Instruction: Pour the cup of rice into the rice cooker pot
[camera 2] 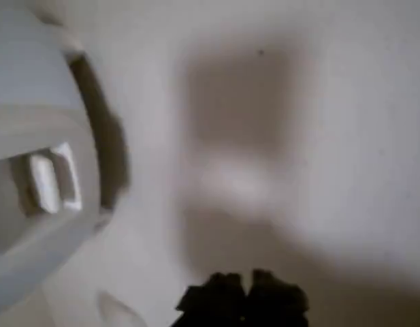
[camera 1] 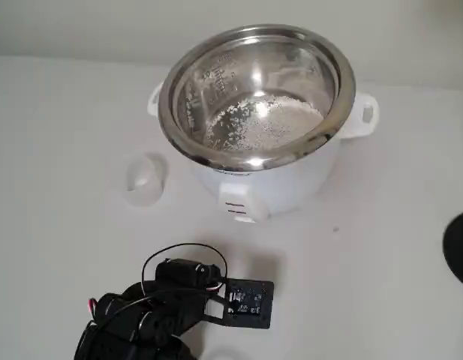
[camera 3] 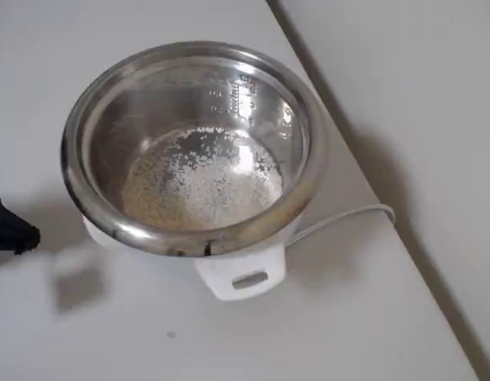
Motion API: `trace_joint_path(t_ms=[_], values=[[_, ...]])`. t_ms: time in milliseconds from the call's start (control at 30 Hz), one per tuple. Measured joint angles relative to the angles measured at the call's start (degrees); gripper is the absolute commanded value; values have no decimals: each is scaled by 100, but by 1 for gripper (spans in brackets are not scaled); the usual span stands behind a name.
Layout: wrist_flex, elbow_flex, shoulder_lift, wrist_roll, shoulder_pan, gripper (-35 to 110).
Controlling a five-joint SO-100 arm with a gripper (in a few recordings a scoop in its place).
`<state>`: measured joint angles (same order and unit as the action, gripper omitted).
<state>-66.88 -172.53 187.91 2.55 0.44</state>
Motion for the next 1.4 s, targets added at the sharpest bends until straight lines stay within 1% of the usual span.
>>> trace_joint_path(t_ms=[800, 967, 1400], values=[[18, 0, 0, 0, 0, 0], [308, -114, 18, 0, 0, 0], [1512, -466, -9, 0, 0, 0]])
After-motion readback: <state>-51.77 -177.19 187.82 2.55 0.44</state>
